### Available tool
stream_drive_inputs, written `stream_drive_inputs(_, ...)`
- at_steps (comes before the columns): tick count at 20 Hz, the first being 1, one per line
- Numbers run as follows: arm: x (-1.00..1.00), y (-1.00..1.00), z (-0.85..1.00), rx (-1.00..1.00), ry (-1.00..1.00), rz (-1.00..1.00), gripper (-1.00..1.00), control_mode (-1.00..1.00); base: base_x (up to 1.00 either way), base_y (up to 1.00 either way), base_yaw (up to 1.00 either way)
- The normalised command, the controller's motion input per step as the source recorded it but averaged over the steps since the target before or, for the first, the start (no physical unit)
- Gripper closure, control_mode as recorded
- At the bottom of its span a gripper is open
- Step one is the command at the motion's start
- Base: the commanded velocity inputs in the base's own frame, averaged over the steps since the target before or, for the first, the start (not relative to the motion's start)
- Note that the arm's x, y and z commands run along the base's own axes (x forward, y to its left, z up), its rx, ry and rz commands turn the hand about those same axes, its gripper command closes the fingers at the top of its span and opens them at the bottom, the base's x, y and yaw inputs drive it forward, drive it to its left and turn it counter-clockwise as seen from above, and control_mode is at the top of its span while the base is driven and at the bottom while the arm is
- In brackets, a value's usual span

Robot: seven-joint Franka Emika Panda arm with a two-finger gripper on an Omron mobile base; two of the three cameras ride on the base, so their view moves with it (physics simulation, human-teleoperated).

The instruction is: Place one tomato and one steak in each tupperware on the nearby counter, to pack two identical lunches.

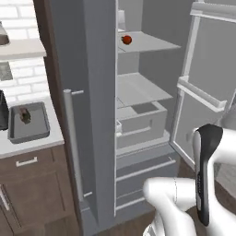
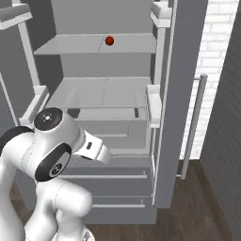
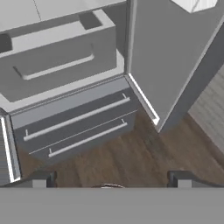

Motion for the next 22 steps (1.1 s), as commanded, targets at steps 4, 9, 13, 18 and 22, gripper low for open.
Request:
stream_drive_inputs(4,0.00,0.00,0.00,0.00,0.00,0.00,-1.00,1.00,0.43,-0.03,0.47)
stream_drive_inputs(9,0.00,0.00,0.00,0.00,0.00,0.00,-1.00,1.00,0.38,-0.50,0.29)
stream_drive_inputs(13,0.00,0.00,0.00,0.00,0.00,0.00,-1.00,1.00,0.42,-0.23,0.16)
stream_drive_inputs(18,0.00,0.00,0.00,0.00,0.00,0.00,-1.00,1.00,0.53,-0.01,0.10)
stream_drive_inputs(22,0.00,0.00,0.00,0.00,0.00,0.00,-1.00,1.00,0.58,-0.02,0.06)
